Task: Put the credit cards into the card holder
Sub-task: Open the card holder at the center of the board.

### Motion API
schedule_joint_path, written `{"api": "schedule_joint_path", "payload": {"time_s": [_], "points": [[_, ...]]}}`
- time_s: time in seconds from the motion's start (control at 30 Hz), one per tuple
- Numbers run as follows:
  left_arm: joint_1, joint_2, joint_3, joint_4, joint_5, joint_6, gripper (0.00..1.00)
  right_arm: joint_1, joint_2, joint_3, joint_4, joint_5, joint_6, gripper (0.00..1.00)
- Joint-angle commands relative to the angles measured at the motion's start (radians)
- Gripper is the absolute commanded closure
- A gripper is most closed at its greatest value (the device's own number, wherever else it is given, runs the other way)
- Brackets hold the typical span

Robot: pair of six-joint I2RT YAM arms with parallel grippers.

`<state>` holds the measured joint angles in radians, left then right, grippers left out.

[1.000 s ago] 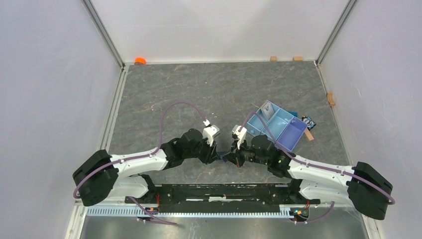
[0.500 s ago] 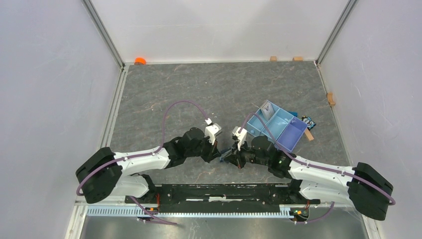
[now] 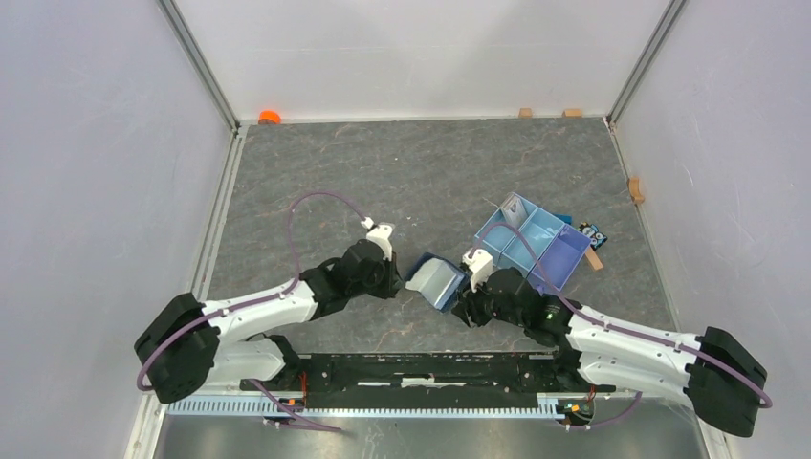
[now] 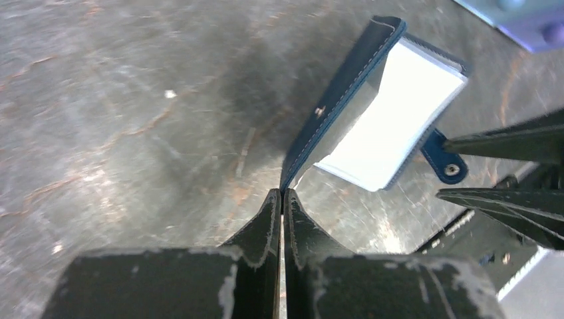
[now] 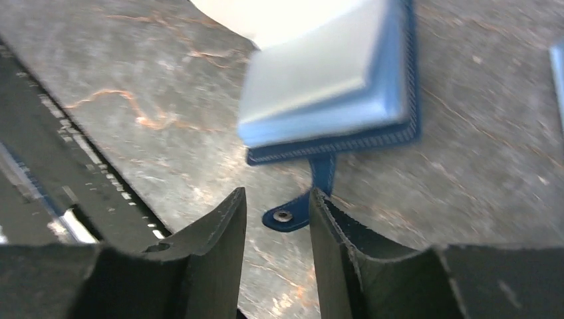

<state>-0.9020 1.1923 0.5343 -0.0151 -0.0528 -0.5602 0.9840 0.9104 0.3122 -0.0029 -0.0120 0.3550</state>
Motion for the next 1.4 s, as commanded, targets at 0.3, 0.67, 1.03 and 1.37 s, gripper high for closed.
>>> {"api": "schedule_joint_path", "payload": {"time_s": [0.3,0.67,1.03,1.37], "points": [[0.172,0.007,-0.047,-0.089,0.111,-0.138,0.98,0.002,-0.041,0.122,-0.069,0.218,0.239,0.39],[0.172,-0.059,-0.082,-0.035,0.133,-0.160,0.98,0.010,0.194,0.285,0.140,0.056,0.191,0.50],[0.172,-0.162,-0.109,-0.024,0.124,-0.156,0.98,0.053,0.439,0.463,0.081,0.241,0.212,0.34],[0.172,-0.168,-0.112,-0.045,0.120,-0.155,0.98,0.065,0.585,0.503,0.141,0.188,0.237,0.32]]}}
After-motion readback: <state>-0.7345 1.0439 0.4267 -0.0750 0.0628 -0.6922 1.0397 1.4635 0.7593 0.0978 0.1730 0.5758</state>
